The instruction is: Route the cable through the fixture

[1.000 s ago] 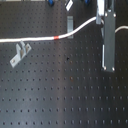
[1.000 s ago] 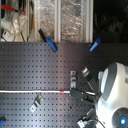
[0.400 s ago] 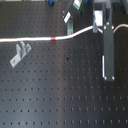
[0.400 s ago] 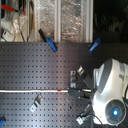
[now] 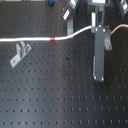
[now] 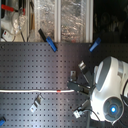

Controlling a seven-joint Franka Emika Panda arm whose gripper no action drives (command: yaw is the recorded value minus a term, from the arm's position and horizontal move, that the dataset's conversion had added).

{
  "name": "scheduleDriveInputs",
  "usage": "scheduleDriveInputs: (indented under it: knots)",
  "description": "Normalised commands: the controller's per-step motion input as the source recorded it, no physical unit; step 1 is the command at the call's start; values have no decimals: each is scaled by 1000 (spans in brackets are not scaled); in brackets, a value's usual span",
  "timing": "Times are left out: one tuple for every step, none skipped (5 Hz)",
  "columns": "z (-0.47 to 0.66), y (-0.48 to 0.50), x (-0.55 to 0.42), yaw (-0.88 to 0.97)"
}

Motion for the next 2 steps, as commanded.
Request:
scheduleDriveInputs:
  knots:
    - [21,-74,-8,0]
    - [83,-46,-814,331]
